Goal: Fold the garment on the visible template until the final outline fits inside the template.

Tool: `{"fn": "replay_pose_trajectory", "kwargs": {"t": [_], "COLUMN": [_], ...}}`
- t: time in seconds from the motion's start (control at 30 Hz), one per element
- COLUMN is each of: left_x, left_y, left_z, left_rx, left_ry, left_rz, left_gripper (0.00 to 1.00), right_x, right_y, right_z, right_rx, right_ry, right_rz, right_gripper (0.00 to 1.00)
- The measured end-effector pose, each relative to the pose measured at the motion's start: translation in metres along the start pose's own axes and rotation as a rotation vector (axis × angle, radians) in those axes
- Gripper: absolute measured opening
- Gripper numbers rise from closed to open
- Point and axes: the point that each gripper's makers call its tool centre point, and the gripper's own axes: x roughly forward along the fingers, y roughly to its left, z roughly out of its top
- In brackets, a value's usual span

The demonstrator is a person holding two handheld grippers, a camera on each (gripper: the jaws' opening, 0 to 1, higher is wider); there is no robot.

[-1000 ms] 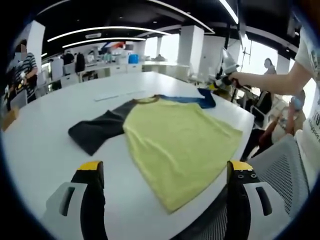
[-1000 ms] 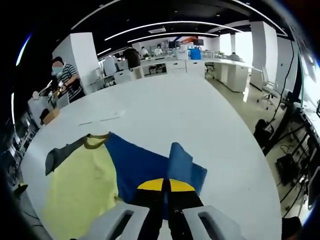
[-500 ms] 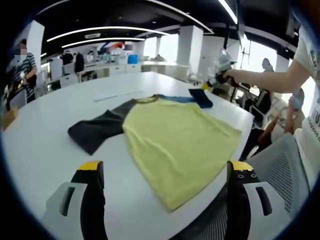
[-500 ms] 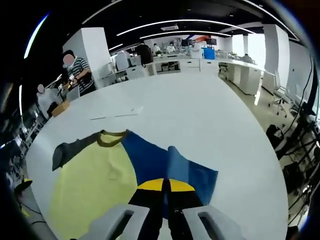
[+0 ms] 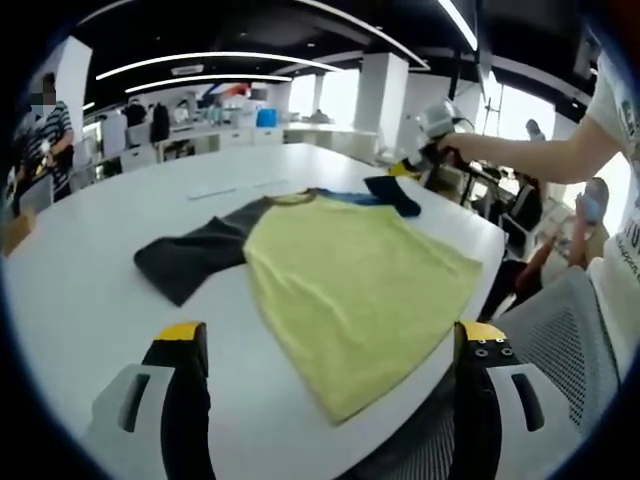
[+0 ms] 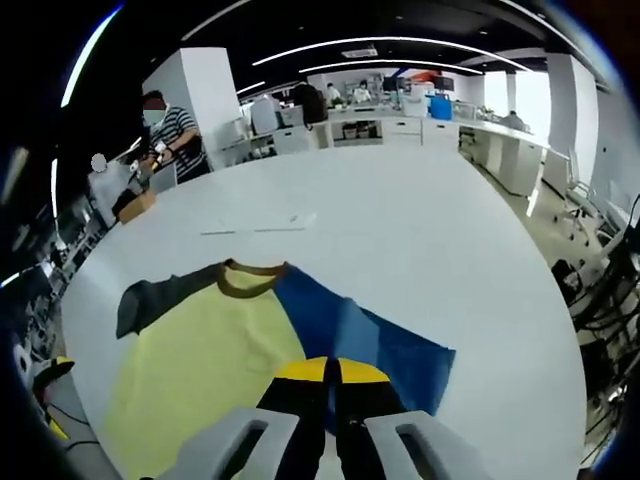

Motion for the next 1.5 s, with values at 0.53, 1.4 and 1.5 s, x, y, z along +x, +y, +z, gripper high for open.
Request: {"fn": "replay_pose_trajectory", "kwargs": {"t": [0.53, 1.4, 1.5], "left_x": [0.006, 0.01, 0.011], "left_y": [-0.005, -0.003, -0.003], "left_z": [0.006, 0.0, -0.001], "left_rx": [0.003, -0.011, -0.01], "left_ry": [-0.018, -0.006, -0.003], "left_rz": [-0.019, -0.021, -0.022], "left_gripper": [0.99, 0.99, 0.99], "right_x": [0.026, 0.052, 0.053], "right_y": [0.026, 0.075, 0.084], "right_z": [0.024, 0.049, 0.052], "right_rx": [0.004, 0.0, -0.003], "right_ry": [0.003, -0.014, -0.016], "right_rz": [0.053, 0.145, 0.159], "right_gripper": [0.0, 0.0, 0.0]}}
